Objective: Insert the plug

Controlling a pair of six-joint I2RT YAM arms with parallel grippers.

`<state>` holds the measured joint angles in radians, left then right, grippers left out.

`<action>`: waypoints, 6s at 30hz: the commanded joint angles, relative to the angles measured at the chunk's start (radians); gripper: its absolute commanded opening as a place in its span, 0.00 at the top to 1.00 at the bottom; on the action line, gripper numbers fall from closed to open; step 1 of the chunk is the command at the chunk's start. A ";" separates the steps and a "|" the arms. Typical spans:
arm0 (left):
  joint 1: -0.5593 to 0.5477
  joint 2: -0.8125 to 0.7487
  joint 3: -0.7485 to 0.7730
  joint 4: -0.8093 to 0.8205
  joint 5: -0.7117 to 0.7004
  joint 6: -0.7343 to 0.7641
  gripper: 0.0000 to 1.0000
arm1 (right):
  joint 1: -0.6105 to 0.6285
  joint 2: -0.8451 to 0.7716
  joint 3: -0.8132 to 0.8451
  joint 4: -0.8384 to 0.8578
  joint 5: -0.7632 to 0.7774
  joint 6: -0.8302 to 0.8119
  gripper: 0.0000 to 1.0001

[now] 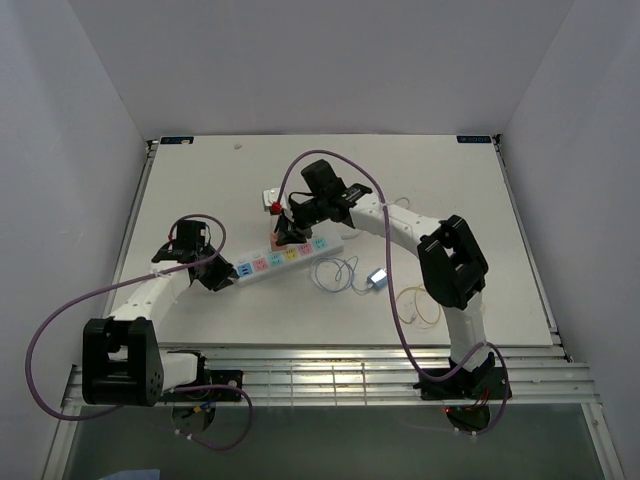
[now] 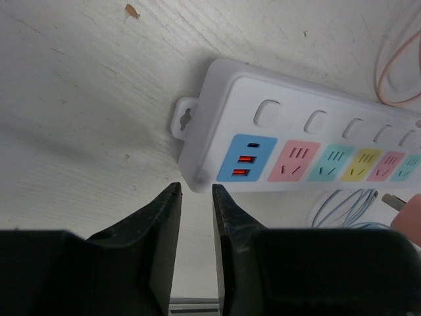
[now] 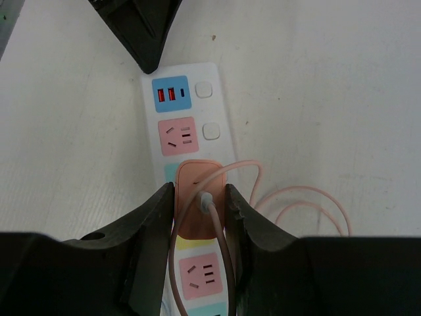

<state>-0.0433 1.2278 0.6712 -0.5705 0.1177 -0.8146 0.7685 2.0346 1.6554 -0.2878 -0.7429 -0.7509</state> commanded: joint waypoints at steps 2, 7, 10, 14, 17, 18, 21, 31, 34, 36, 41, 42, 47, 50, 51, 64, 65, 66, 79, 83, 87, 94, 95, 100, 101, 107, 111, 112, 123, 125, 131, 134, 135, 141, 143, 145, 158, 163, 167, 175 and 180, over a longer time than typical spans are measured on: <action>0.006 0.025 -0.007 0.040 0.017 -0.005 0.65 | 0.035 0.022 0.060 0.047 -0.019 0.004 0.92; 0.006 0.033 -0.012 0.044 -0.006 -0.015 0.66 | 0.067 0.048 0.058 0.068 0.011 -0.031 0.92; 0.006 0.033 -0.016 0.052 -0.010 -0.023 0.66 | 0.072 0.059 0.060 0.075 -0.007 -0.060 0.92; 0.006 0.032 -0.013 0.050 -0.021 -0.023 0.67 | 0.086 0.075 0.069 0.096 -0.018 -0.088 0.92; 0.006 0.033 -0.015 0.049 -0.020 -0.023 0.67 | 0.095 0.090 0.087 0.096 -0.029 -0.117 0.92; 0.006 0.035 -0.015 0.050 -0.020 -0.023 0.67 | 0.098 0.095 0.092 0.090 -0.027 -0.134 0.92; 0.006 0.033 -0.012 0.043 -0.023 -0.023 0.68 | 0.103 0.114 0.116 0.066 -0.045 -0.179 0.92; 0.006 0.027 -0.002 0.029 -0.033 -0.024 0.68 | 0.118 0.165 0.184 -0.020 -0.059 -0.246 0.92; 0.008 0.025 -0.007 0.029 -0.032 -0.023 0.68 | 0.121 0.170 0.173 -0.022 -0.046 -0.255 0.92; 0.006 0.022 -0.009 0.029 -0.033 -0.023 0.68 | 0.121 0.173 0.175 -0.025 -0.046 -0.257 0.92; 0.006 0.022 -0.009 0.027 -0.032 -0.021 0.68 | 0.123 0.179 0.173 -0.031 -0.030 -0.274 0.92; 0.006 0.022 -0.009 0.027 -0.033 -0.021 0.68 | 0.121 0.180 0.172 -0.028 -0.015 -0.275 0.92; 0.006 0.022 -0.009 0.023 -0.030 -0.020 0.68 | 0.121 0.190 0.170 -0.022 0.000 -0.284 0.92; 0.006 0.021 -0.005 0.021 -0.029 -0.017 0.68 | 0.121 0.196 0.172 -0.011 0.016 -0.285 0.92; 0.006 0.021 -0.004 0.023 -0.029 -0.015 0.68 | 0.121 0.197 0.170 -0.011 0.023 -0.285 0.92; 0.006 0.033 -0.002 0.026 -0.013 -0.012 0.68 | 0.121 0.219 0.164 -0.024 -0.019 -0.291 0.92; 0.006 0.032 -0.002 0.027 -0.013 -0.012 0.68 | 0.123 0.223 0.162 -0.022 -0.019 -0.285 0.92; 0.006 0.033 -0.002 0.027 -0.010 -0.012 0.68 | 0.123 0.231 0.159 -0.019 -0.010 -0.280 0.92; 0.006 0.032 -0.012 0.041 0.017 -0.011 0.68 | 0.126 0.322 0.195 -0.085 0.040 -0.197 0.92; 0.006 0.033 -0.015 0.046 0.020 -0.011 0.68 | 0.141 0.309 0.165 -0.088 0.140 -0.214 0.92; 0.006 0.032 -0.015 0.044 0.016 -0.012 0.69 | 0.158 0.308 0.150 -0.105 0.200 -0.228 0.92; 0.006 0.021 -0.013 0.035 0.005 -0.015 0.69 | 0.135 0.323 0.130 -0.134 0.160 -0.171 0.92; 0.006 0.022 -0.012 0.034 0.004 -0.014 0.69 | 0.120 0.329 0.135 -0.136 0.133 -0.160 0.92; 0.006 0.015 -0.007 0.029 -0.004 -0.020 0.69 | 0.100 0.342 0.187 -0.189 0.082 -0.147 0.92; 0.006 0.012 -0.004 0.029 -0.006 -0.020 0.69 | 0.094 0.340 0.193 -0.200 0.073 -0.139 0.92; 0.006 -0.007 0.004 0.024 -0.013 -0.029 0.69 | 0.074 0.341 0.221 -0.215 -0.001 -0.117 0.92; 0.006 -0.033 0.001 0.020 -0.032 -0.037 0.68 | 0.103 0.374 0.271 -0.246 0.074 -0.103 0.92; 0.006 -0.039 0.001 0.017 -0.035 -0.041 0.68 | 0.110 0.380 0.280 -0.252 0.091 -0.103 0.92; 0.006 -0.037 -0.012 0.023 -0.050 -0.078 0.66 | 0.167 0.366 0.228 -0.220 0.175 -0.033 0.92; 0.006 -0.031 -0.015 0.034 -0.052 -0.084 0.66 | 0.157 0.330 0.181 -0.133 0.159 0.024 0.92; 0.006 -0.025 -0.021 0.049 -0.072 -0.101 0.66 | 0.123 0.320 0.089 -0.047 0.145 0.113 0.92; 0.006 -0.011 -0.027 0.061 -0.085 -0.110 0.66 | 0.123 0.308 0.041 0.007 0.164 0.136 0.92; 0.006 -0.001 -0.025 0.061 -0.092 -0.110 0.66 | 0.123 0.303 0.029 0.028 0.171 0.148 0.92; 0.006 0.044 -0.045 0.078 -0.151 -0.127 0.69 | 0.124 0.279 -0.045 0.073 0.211 0.182 0.92; 0.006 0.067 -0.048 0.081 -0.155 -0.126 0.70 | 0.126 0.276 -0.057 0.091 0.215 0.194 0.92; 0.006 0.081 -0.059 0.089 -0.154 -0.126 0.70 | 0.138 0.273 -0.062 0.098 0.240 0.196 0.92; 0.006 0.093 -0.062 0.098 -0.153 -0.129 0.71 | 0.212 0.334 0.003 -0.024 0.439 0.159 0.92; 0.006 0.090 -0.059 0.093 -0.153 -0.127 0.71 | 0.212 0.348 -0.028 -0.013 0.435 0.179 0.92; 0.006 0.076 -0.055 0.084 -0.158 -0.129 0.72 | 0.213 0.316 -0.098 0.062 0.424 0.217 0.92; 0.006 0.075 -0.045 0.083 -0.147 -0.130 0.71 | 0.219 0.346 -0.069 -0.004 0.430 0.274 0.92; 0.006 0.070 -0.045 0.083 -0.148 -0.126 0.71 | 0.221 0.339 -0.111 0.039 0.444 0.294 0.92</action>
<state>-0.0360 1.2861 0.6437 -0.4175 -0.0017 -0.9516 0.9657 2.2314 1.6535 0.0601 -0.3691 -0.5259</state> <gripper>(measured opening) 0.288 0.389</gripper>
